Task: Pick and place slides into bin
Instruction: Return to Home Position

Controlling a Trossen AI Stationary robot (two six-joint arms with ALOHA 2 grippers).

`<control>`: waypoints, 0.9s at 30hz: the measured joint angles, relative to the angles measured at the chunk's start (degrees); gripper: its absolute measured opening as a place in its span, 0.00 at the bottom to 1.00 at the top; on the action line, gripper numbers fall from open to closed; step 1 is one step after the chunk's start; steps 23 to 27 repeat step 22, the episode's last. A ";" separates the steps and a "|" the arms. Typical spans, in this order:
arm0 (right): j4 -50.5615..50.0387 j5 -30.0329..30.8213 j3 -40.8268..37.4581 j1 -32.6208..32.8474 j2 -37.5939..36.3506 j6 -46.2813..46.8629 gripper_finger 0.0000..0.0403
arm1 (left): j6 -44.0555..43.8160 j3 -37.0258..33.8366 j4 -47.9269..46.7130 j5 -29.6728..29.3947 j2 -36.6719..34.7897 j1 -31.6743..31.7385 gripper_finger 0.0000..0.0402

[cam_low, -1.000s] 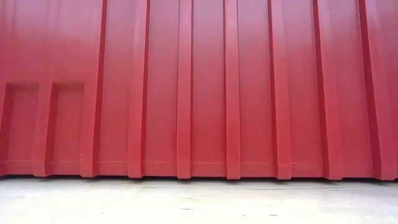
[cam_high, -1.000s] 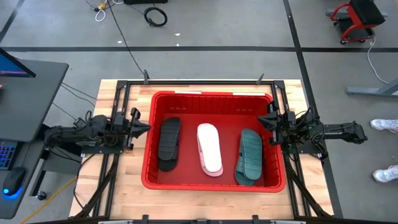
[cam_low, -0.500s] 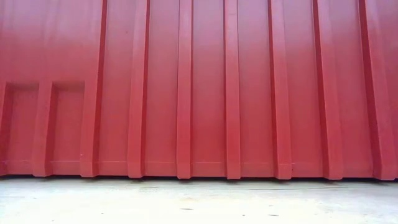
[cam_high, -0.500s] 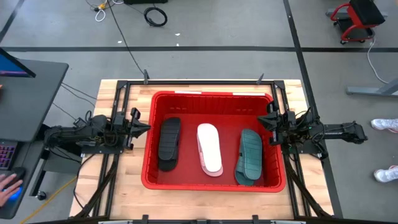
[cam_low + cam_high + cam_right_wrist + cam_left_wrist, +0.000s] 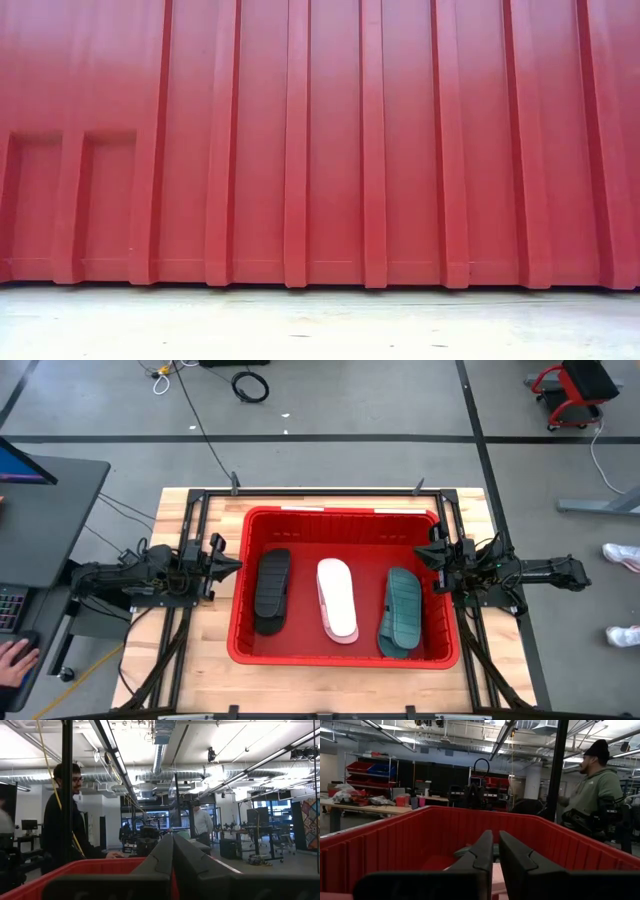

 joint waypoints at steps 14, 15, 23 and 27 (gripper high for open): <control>0.00 -0.02 0.00 -0.01 0.00 0.00 0.04 | 0.00 0.00 0.00 -0.02 0.00 0.00 0.07; 0.00 0.00 0.00 0.01 0.00 0.00 0.04 | 0.00 0.00 0.00 -0.02 0.00 -0.02 0.06; 0.02 -0.02 0.00 -0.01 0.00 0.02 0.04 | 0.00 0.00 0.00 0.00 0.00 0.00 0.07; 0.02 -0.02 0.00 -0.01 0.00 0.02 0.04 | 0.00 0.00 0.00 0.00 0.00 0.00 0.07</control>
